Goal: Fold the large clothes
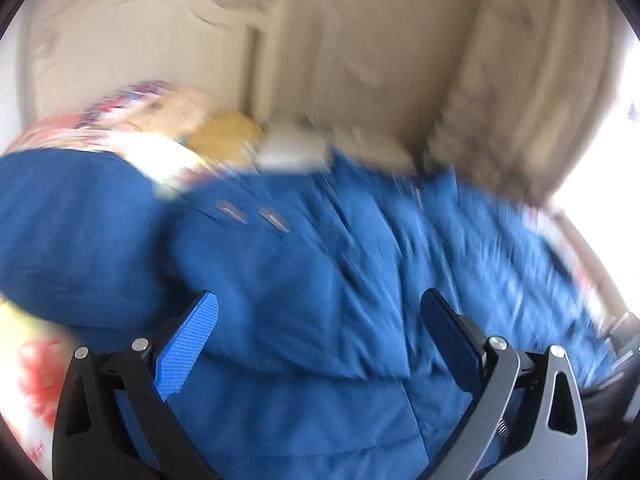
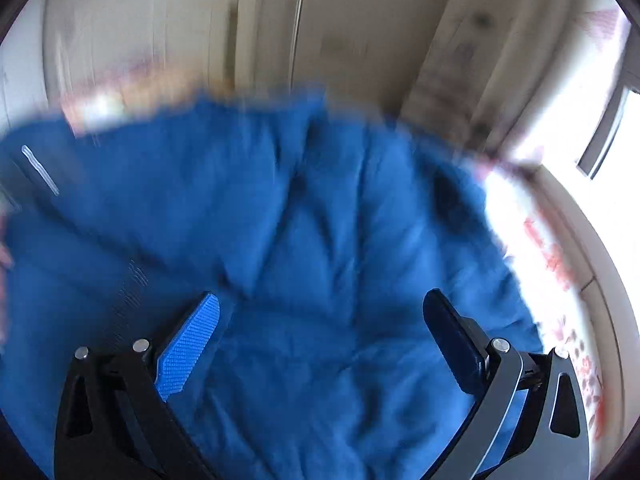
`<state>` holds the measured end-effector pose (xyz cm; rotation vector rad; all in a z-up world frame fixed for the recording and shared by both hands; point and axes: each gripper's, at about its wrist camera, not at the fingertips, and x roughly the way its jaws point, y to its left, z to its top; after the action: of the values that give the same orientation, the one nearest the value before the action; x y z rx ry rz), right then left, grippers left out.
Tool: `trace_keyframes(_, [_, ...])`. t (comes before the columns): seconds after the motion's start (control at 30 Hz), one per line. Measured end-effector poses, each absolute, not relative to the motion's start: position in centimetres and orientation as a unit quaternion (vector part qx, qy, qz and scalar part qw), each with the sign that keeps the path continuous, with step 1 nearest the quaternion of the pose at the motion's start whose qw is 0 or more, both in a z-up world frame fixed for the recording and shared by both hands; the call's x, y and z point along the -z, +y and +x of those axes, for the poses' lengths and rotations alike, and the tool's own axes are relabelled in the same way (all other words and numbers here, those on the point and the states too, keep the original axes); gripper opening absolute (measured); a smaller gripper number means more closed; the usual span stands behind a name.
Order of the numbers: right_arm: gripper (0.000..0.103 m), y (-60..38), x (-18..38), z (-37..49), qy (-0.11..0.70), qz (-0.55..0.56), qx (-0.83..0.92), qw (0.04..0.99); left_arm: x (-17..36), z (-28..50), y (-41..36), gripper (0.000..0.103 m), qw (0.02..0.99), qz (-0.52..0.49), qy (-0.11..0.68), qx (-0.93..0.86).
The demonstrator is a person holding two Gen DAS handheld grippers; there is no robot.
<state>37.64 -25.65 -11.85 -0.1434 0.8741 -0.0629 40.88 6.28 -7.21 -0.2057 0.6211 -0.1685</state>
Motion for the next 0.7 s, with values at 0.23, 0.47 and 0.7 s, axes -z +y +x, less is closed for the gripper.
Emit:
trace_keyframes(0.23, [0.098, -28.2, 11.5, 37.9, 0.423, -0.009, 0.027, 0.906, 6.5, 36.8, 26.1, 0.099, 0.884, -0.413, 0.198, -0.096])
trace_keyframes(0.47, [0.098, -27.6, 11.7, 37.9, 0.423, -0.02, 0.032, 0.905, 8.8, 38.6, 38.1, 0.085, 0.845, -0.454, 0.211, -0.187])
trace_keyframes(0.7, [0.098, -27.8, 11.5, 37.9, 0.422, -0.019, 0.032, 0.906, 4.3, 40.4, 34.6, 0.002, 0.907, -0.362, 0.193, -0.097])
